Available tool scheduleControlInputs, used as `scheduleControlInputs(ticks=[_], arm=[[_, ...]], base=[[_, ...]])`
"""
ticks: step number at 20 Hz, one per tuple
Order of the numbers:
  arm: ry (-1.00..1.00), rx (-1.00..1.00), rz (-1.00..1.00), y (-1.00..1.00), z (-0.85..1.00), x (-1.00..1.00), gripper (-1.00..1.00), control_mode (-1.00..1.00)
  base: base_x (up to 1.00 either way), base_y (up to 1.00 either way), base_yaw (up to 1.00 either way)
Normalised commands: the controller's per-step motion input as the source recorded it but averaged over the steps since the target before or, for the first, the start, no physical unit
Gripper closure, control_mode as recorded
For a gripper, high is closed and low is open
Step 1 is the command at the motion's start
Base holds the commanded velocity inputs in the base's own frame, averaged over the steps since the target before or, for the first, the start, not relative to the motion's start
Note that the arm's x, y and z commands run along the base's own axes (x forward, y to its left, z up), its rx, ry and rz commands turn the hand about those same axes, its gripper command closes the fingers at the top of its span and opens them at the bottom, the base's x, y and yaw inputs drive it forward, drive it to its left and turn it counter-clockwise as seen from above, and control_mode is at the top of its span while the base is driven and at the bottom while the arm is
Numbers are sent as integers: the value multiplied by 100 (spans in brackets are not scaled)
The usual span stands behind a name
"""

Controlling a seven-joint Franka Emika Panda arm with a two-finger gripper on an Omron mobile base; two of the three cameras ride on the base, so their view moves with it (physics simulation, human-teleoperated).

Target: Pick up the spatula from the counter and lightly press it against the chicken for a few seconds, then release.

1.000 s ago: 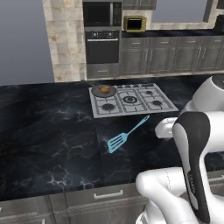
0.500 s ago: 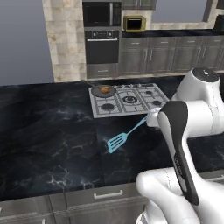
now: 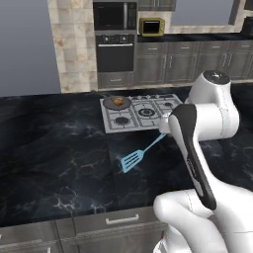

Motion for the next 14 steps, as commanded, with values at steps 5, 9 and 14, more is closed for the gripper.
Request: scheduleControlInputs(ticks=[5, 9, 14], arm=[[0, 0, 2, -6, -18, 34, -100, -100], [0, 0, 11, -10, -15, 31, -100, -100], [3, 0, 17, -5, -5, 22, -100, -100]], base=[[0, 0, 0], [0, 0, 0], [0, 0, 0]])
